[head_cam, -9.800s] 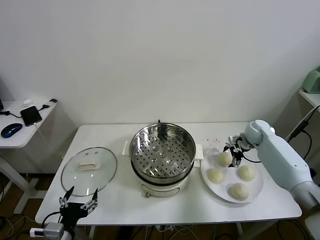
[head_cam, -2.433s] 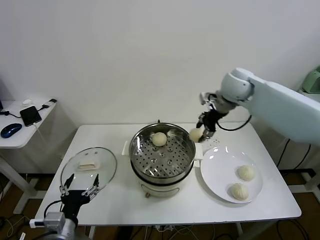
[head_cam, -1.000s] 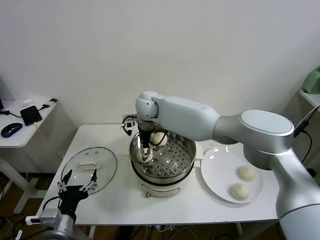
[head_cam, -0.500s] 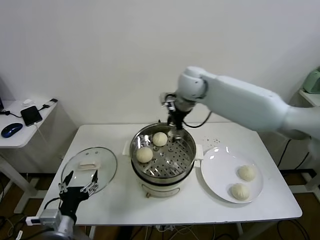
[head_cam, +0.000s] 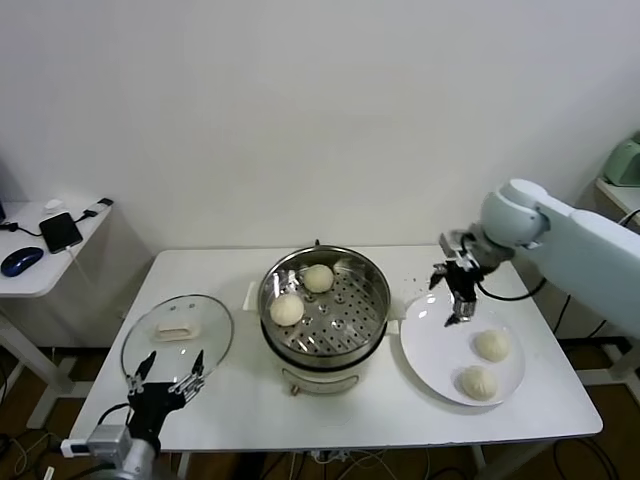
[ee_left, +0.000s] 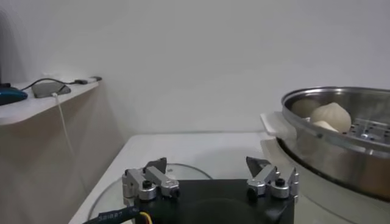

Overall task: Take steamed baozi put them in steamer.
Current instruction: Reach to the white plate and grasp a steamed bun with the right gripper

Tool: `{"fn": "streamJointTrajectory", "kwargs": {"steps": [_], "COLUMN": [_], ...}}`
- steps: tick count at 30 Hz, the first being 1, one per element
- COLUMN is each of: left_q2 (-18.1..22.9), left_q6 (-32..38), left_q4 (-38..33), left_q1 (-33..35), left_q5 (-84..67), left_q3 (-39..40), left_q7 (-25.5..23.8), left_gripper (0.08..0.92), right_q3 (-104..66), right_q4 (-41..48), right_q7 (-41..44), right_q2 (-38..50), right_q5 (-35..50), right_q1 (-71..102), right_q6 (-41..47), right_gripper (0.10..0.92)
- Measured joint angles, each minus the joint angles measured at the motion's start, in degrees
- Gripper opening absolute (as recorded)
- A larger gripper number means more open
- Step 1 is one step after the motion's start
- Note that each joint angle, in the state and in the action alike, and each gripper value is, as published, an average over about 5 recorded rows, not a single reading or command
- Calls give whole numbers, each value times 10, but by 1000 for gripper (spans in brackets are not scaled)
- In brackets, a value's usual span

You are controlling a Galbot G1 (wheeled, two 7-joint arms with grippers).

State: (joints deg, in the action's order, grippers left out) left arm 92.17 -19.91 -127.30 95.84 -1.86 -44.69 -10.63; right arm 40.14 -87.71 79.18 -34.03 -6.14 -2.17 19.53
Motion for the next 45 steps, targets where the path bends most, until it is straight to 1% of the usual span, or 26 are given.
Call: {"fn": "streamJointTrajectory", "kwargs": {"steps": [8, 20, 31, 45], "left_q2": [0, 0, 0, 0], "left_q6": [0, -3, -5, -6], "left_q4": [-3, 1, 6, 11], "left_q1": [11, 8, 5, 3], "left_q5": [1, 2, 3, 3], "left_q3": [-5, -4, -1, -2], "left_q7": [2, 0, 0, -1], "left_gripper": [823, 823, 823, 823], "right_q3": [-50, -92, -117, -126], "right_q4": [20, 55, 81, 92], "right_q7": [7, 13, 14, 23], "right_q2": [-8, -17, -27, -28], "right_q5": [-53, -106, -128, -140], "right_q1": [85, 150, 181, 194], "right_q6": [-26, -48, -57, -59], "right_gripper": [823, 823, 823, 823]}}
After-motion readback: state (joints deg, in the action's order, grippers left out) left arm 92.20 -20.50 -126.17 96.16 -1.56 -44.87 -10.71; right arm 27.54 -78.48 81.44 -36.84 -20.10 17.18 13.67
